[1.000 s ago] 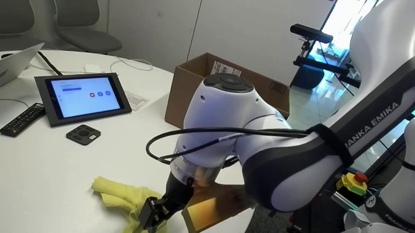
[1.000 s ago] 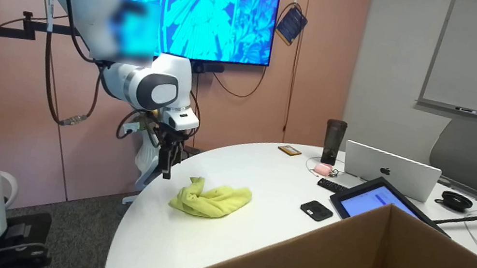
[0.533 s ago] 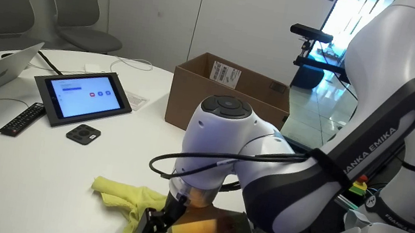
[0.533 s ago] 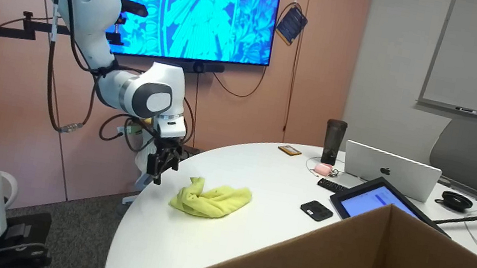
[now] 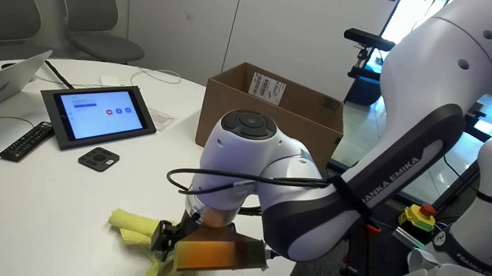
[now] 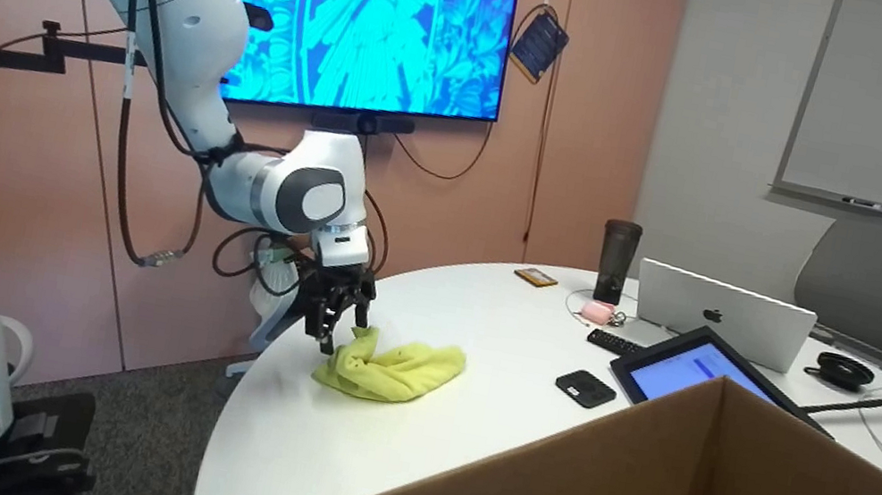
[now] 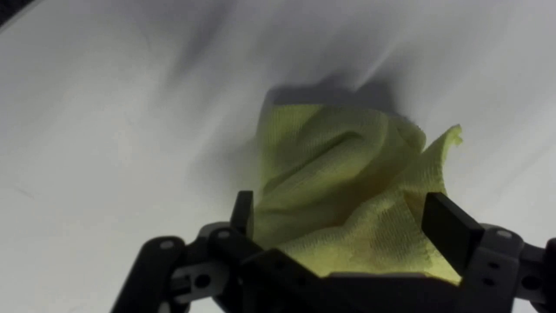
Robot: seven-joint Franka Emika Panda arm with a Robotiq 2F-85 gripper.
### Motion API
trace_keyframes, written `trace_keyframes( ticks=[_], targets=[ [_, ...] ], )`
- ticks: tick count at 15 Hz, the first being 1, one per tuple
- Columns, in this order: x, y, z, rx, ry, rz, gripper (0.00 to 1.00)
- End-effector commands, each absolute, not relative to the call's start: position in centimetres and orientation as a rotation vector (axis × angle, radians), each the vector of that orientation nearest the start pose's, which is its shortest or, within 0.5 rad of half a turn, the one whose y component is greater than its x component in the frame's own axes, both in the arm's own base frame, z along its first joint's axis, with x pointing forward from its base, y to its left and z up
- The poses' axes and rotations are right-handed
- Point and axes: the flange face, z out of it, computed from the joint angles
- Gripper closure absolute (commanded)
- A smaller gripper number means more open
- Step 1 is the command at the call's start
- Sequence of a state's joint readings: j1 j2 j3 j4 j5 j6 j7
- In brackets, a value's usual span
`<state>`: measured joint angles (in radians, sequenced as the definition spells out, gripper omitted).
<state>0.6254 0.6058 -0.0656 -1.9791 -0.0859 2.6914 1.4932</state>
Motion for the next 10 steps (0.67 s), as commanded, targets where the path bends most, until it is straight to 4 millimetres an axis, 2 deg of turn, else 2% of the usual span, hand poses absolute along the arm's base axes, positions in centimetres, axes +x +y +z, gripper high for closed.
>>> trace_keyframes(
  ticks=[1,5,10],
  targets=[
    [54.5,33.0,16.5,-2.795,1.287,-0.252,0.0],
    [55.9,33.1,14.2,-2.805,1.29,-0.194,0.0],
    [57.2,33.4,10.2,-2.835,1.299,-0.131,0.0]
  ],
)
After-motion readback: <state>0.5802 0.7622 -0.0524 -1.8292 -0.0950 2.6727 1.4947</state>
